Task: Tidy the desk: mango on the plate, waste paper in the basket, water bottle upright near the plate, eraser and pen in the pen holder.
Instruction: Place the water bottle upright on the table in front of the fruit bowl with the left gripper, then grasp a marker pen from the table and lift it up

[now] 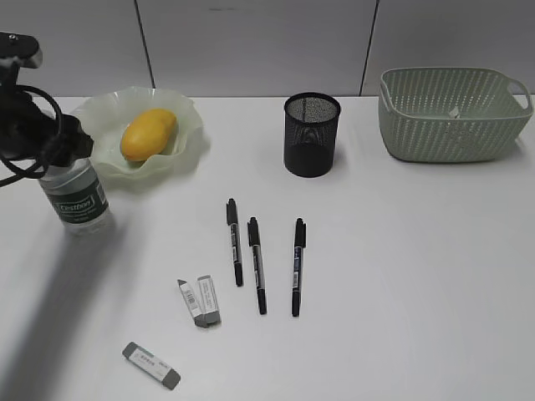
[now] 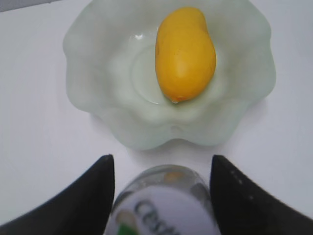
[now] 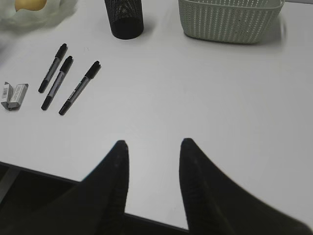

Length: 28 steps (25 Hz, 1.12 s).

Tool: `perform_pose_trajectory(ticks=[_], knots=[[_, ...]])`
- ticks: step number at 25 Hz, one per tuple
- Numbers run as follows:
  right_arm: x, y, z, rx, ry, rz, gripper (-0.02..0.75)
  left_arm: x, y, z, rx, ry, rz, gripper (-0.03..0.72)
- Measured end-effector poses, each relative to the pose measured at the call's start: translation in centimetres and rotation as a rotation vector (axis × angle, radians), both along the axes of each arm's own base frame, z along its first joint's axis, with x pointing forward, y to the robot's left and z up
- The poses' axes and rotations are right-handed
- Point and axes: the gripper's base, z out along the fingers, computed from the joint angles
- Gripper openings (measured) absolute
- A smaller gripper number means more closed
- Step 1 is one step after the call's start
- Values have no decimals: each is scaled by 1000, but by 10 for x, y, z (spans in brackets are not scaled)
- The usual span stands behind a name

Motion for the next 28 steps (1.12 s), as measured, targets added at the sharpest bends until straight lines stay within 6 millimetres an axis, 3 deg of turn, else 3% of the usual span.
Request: perform_pose_trajectory(ticks=[3,7,11,14,18,20,23,26,28], knots=[[0,0,0,0,0,0,289,-1,0,-2,-8,15,10,585],[0,0,0,0,0,0,289,-3,0,7,-34,-17,23,609],[0,0,0,-1,0,-1,288,-27,5,63,-75,-167,29,610],[0,0,0,-1,0,-1,288,-65,14,102,-72,-182,37,596],[0,0,0,-1,0,-1,288,-135,30,121,-1,34,47,587],[0,0,0,-1,0,-1,288,-177,37,129,-7,55,51,587],[0,0,0,-1,0,-1,288,-237,49,129,-33,9,52,587],[0,0,0,-1,2,-1,288,-277,57,116,-52,-66,51,576],[4,1,0,-6,22,0,288,-293,60,104,-64,-107,50,561]])
